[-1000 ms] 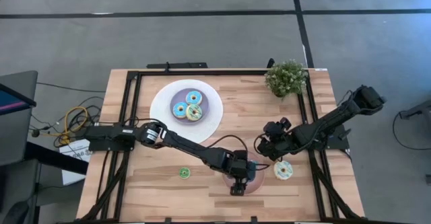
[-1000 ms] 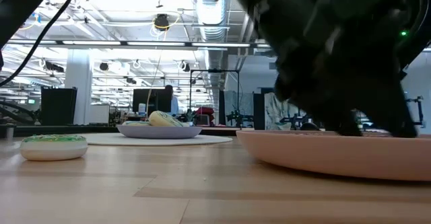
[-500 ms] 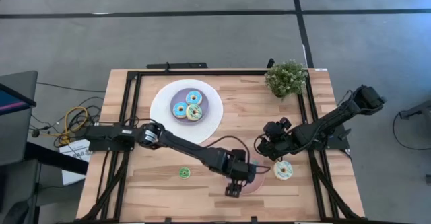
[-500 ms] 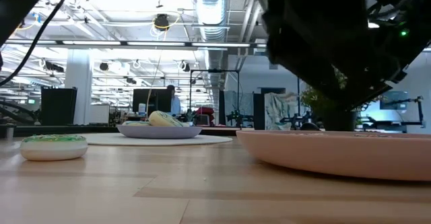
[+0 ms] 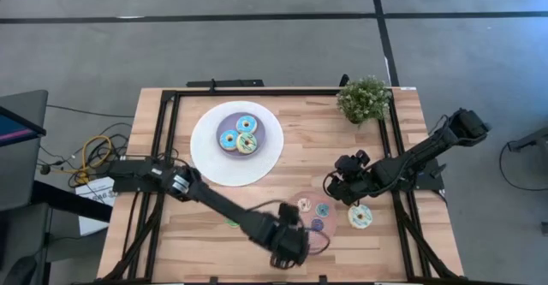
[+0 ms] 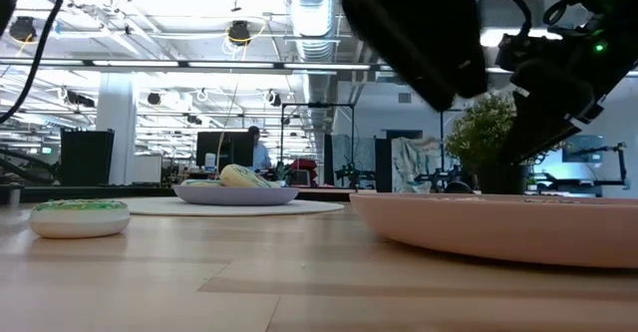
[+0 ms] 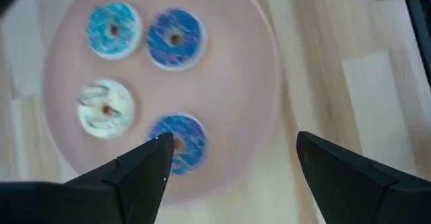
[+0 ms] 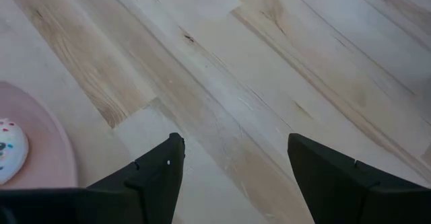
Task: Pick & Place donuts
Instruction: Put the big white donut on the purple plate
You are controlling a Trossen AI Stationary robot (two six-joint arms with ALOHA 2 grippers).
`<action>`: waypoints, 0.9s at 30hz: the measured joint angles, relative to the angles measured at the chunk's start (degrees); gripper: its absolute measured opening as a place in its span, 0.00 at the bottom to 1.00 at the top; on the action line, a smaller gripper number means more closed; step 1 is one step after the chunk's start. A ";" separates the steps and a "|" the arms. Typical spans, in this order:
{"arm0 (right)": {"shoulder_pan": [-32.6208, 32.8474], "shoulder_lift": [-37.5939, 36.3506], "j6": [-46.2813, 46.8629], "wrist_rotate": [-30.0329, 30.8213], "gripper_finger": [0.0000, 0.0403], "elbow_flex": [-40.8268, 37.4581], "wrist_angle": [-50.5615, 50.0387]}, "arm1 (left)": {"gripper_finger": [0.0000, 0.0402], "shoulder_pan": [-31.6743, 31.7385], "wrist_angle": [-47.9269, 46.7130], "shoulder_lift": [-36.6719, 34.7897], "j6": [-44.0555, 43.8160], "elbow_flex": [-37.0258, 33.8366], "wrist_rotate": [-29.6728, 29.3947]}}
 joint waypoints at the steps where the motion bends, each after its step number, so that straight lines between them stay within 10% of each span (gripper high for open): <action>1: 0.00 0.00 0.00 0.01 0.63 0.00 -0.02 | 0.77 -0.74 -0.11 -0.22 -1.00 -0.97 -1.00; 27: -0.02 0.00 0.00 0.08 0.63 0.00 2.39 | 0.77 -8.34 36.72 -30.46 -26.96 -58.71 -16.68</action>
